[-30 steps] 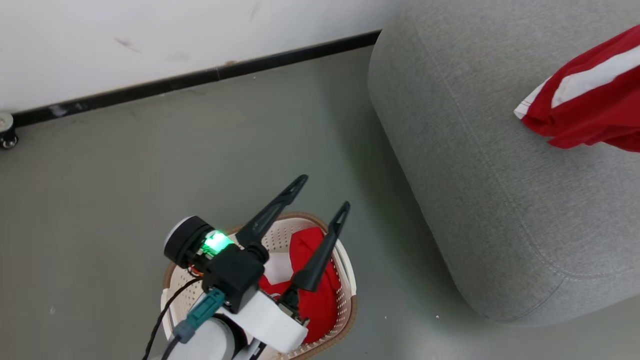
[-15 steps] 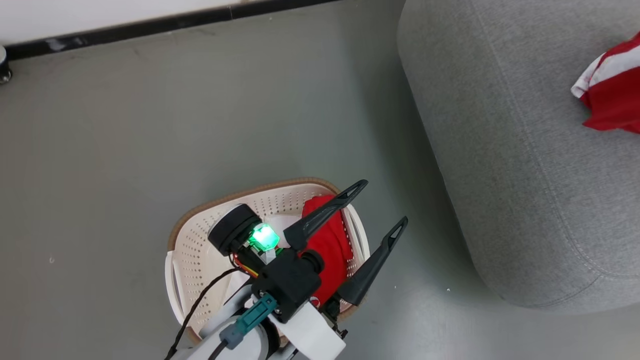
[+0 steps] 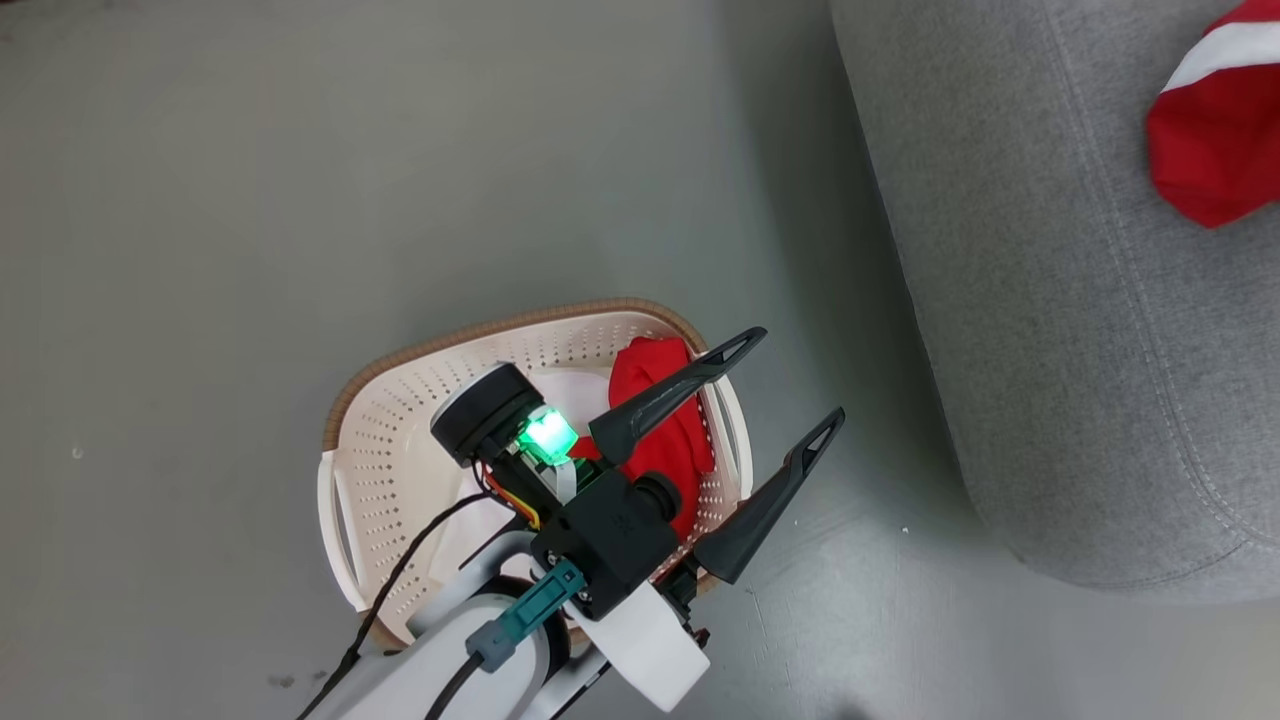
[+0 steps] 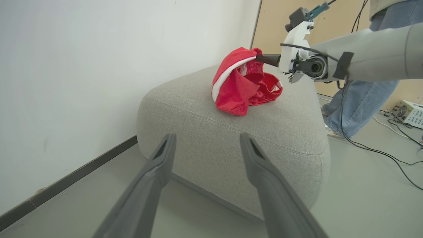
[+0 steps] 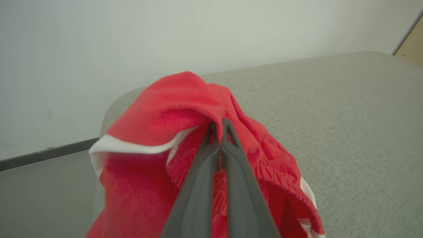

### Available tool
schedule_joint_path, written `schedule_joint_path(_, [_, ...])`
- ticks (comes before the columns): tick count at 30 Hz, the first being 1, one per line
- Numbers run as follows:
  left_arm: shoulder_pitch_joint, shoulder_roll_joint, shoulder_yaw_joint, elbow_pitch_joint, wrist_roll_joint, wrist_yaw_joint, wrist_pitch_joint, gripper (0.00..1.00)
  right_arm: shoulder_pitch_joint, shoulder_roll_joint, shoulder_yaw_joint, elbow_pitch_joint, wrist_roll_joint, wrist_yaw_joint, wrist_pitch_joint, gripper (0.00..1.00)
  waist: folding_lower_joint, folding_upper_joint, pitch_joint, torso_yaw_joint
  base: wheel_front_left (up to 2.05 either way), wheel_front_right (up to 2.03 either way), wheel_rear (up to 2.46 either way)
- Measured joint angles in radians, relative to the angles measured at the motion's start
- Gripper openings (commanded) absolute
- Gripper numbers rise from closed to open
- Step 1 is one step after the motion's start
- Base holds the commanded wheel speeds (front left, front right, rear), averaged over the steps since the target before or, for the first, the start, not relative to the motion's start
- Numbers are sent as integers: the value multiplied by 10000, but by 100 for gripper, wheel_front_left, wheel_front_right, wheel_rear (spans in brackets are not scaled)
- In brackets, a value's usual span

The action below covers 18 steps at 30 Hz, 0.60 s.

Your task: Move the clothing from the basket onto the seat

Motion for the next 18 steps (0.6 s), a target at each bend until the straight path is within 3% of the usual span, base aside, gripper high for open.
schedule_joint_path(14, [-577, 196, -50, 330, 81, -46, -48, 100, 147, 886, 159, 550, -48, 0, -196, 0, 0, 0, 655, -232, 0, 0, 0])
schedule_joint_path(15, [-584, 230, -50, 387, 82, -48, -73, 100, 147, 963, 163, 566, -48, 0, -198, 29, 0, 0, 662, -269, 0, 0, 0])
schedule_joint_path(16, [-589, 242, -52, 449, 81, -48, -94, 100, 148, 1014, 163, 583, -50, 0, -203, 43, 0, 0, 659, -303, 0, 0, 0])
schedule_joint_path(17, [-598, 242, -56, 499, 81, -48, -107, 100, 148, 1024, 161, 587, -50, 0, -205, 49, 0, 0, 649, -329, 0, 0, 0])
schedule_joint_path(18, [-612, 242, -63, 541, 81, -48, -169, 100, 148, 1020, 155, 585, -58, 0, -207, 79, 0, 0, 633, -352, 0, 0, 0])
